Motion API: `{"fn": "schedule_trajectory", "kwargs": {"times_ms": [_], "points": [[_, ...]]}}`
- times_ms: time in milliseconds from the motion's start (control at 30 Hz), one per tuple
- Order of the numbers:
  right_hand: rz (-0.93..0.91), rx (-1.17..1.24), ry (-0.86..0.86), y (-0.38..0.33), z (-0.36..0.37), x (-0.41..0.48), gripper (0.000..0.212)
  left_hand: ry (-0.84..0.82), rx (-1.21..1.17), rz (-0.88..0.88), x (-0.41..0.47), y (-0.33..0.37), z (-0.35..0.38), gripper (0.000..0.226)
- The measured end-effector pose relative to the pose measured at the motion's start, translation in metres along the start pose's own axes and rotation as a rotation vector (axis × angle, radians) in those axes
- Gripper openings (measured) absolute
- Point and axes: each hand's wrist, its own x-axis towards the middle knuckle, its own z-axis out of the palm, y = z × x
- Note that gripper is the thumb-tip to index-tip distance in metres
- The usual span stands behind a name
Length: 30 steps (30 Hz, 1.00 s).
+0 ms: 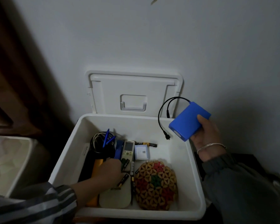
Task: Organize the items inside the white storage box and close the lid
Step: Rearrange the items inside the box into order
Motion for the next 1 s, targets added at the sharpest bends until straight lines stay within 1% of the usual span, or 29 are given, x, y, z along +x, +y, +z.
{"fn": "schedule_trajectory", "kwargs": {"times_ms": [33,67,167,233,267,300,400,433,467,500,533,600,633,700,767,800,900,933,1000], "points": [[0.009,-0.010,-0.002,0.001,0.001,-0.001,0.036,0.018,0.054,0.006,-0.001,0.004,-0.001,0.015],[0.021,-0.025,-0.001,0.002,0.002,-0.001,0.036,0.043,0.120,-0.010,-0.002,0.008,-0.003,0.012],[0.061,-0.081,0.014,0.005,0.003,-0.001,0.037,0.078,0.276,-0.067,0.000,0.018,-0.014,0.026],[0.094,-0.110,0.012,0.007,0.002,-0.001,0.035,0.113,0.230,-0.037,0.000,0.028,-0.031,0.033],[0.111,-0.126,0.007,0.008,0.002,-0.001,0.034,0.173,0.131,0.012,0.000,0.034,-0.040,0.034],[0.128,-0.143,-0.006,0.009,0.002,0.000,0.035,0.268,-0.014,0.077,-0.002,0.040,-0.051,0.035],[0.188,-0.181,-0.084,0.010,0.004,0.000,0.039,0.669,-0.551,0.259,-0.003,0.056,-0.088,0.045],[0.212,-0.187,-0.121,0.009,0.006,-0.001,0.041,0.727,-0.701,0.305,0.001,0.060,-0.100,0.051],[0.236,-0.190,-0.159,0.008,0.008,-0.002,0.044,0.714,-0.841,0.335,0.005,0.063,-0.111,0.056],[0.257,-0.187,-0.194,0.007,0.011,-0.003,0.048,0.630,-0.971,0.345,0.008,0.067,-0.120,0.061],[0.272,-0.175,-0.227,0.006,0.015,-0.004,0.051,0.507,-1.073,0.344,0.012,0.071,-0.125,0.063],[0.282,-0.129,-0.268,0.004,0.021,-0.004,0.048,0.288,-1.181,0.354,0.016,0.077,-0.127,0.058],[0.279,-0.105,-0.270,0.003,0.024,-0.003,0.046,0.217,-1.212,0.363,0.018,0.080,-0.124,0.054],[0.274,-0.068,-0.245,0.002,0.029,0.000,0.043,0.162,-1.263,0.358,0.016,0.082,-0.119,0.047],[0.270,-0.034,-0.221,0.004,0.030,0.005,0.037,0.132,-1.291,0.363,0.014,0.080,-0.116,0.049],[0.270,-0.020,-0.215,0.006,0.031,0.008,0.035,0.085,-1.326,0.380,0.012,0.079,-0.115,0.052],[0.271,-0.035,-0.200,0.014,0.032,0.013,0.037,-0.132,-1.462,0.385,0.007,0.080,-0.111,0.055],[0.270,-0.049,-0.203,0.017,0.034,0.013,0.036,-0.161,-1.461,0.361,0.005,0.082,-0.110,0.060],[0.258,-0.043,-0.209,0.025,0.038,0.013,0.033,-0.130,-1.400,0.290,0.003,0.085,-0.110,0.060]]}}
